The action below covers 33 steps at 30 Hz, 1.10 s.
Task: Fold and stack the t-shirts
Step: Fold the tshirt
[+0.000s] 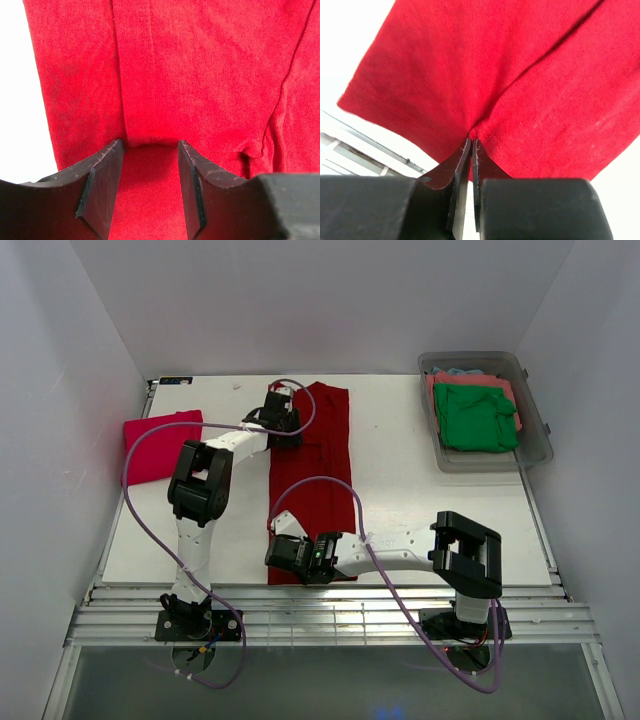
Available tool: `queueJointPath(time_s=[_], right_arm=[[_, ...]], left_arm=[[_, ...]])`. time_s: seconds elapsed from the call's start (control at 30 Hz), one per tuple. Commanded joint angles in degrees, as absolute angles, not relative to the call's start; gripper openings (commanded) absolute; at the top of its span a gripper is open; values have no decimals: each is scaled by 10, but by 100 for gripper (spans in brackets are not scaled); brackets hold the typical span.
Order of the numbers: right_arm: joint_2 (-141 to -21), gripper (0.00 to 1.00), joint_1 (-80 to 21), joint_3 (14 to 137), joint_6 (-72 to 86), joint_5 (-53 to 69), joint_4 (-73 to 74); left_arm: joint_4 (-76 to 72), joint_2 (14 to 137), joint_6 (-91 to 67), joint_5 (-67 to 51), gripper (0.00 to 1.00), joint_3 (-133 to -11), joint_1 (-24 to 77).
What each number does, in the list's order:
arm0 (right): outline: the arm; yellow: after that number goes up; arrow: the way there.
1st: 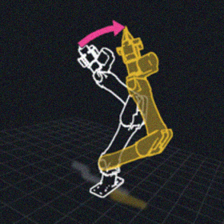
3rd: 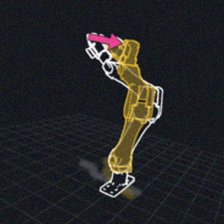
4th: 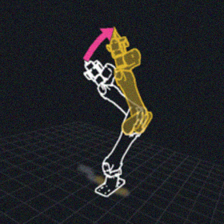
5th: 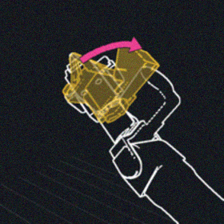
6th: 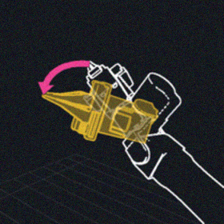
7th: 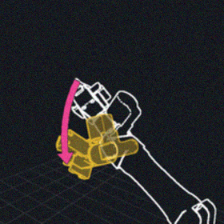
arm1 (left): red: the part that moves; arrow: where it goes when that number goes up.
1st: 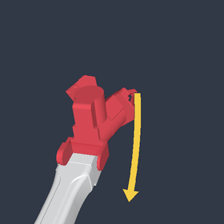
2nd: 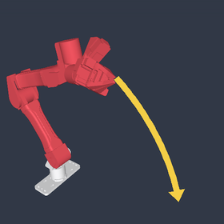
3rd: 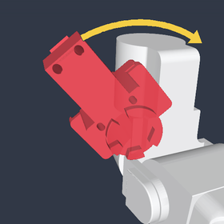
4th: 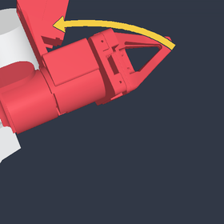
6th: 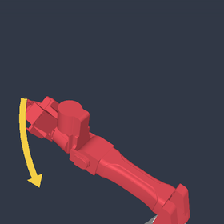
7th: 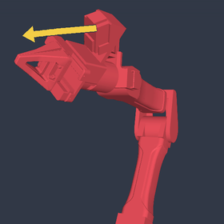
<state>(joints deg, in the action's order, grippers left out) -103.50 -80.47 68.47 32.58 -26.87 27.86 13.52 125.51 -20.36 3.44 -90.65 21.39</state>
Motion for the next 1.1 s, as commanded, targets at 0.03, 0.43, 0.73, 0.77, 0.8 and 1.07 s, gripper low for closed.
queueJointPath(time_s=[0.03, 0.43, 0.73, 0.77, 0.8, 1.07], right_arm=[[-1040, 9, -813, 706, 332, -257, 308], [-1040, 9, -832, 732, 340, -248, 347], [-1049, 9, -839, 736, 326, -229, 323], [-1050, 10, -840, 735, 317, -228, 316], [-1052, 12, -839, 736, 311, -224, 309], [-991, 35, -841, 721, 287, -247, 250]], left_arm=[[164, 1286, -194, 38, 58, -923, 198], [178, 1308, -199, 35, 58, -944, 194], [178, 1305, -200, 30, 58, -942, 194], [178, 1304, -200, 29, 58, -942, 194], [178, 1304, -200, 27, 58, -943, 194], [186, 1282, -189, 44, 70, -981, 194]])
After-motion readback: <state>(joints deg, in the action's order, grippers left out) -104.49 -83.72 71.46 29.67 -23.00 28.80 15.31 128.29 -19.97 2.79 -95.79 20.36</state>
